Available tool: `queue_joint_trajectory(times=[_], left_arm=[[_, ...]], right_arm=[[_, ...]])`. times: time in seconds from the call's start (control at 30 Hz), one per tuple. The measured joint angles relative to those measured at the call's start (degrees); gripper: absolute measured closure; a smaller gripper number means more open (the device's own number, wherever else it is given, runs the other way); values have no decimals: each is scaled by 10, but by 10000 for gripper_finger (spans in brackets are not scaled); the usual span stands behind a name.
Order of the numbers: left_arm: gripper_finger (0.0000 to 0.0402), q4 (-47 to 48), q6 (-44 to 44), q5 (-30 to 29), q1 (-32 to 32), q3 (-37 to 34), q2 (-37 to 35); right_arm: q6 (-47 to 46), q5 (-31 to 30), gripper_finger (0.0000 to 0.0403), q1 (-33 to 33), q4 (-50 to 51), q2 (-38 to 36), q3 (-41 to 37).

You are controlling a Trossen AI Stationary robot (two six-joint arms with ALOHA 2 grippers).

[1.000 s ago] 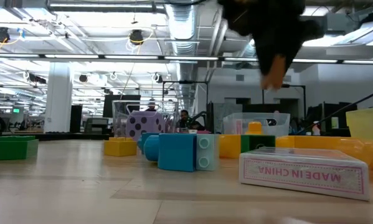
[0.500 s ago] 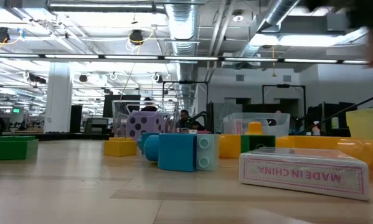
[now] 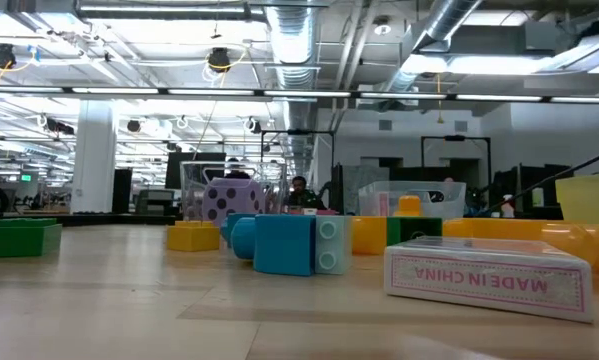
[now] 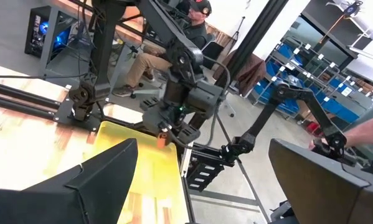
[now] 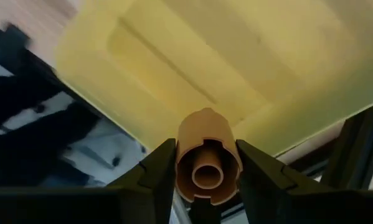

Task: Pick & Place Toys
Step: Put the brown game piece into the yellow bin

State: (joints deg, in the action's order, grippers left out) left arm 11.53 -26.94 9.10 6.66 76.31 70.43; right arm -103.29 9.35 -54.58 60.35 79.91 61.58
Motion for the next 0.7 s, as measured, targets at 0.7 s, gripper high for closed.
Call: queue_joint_trajectory(times=[0.7], left_arm=[[42,0,-19,-9,-23,0,0]], right_arm=[[28,10,268,-109,-61,132,0]])
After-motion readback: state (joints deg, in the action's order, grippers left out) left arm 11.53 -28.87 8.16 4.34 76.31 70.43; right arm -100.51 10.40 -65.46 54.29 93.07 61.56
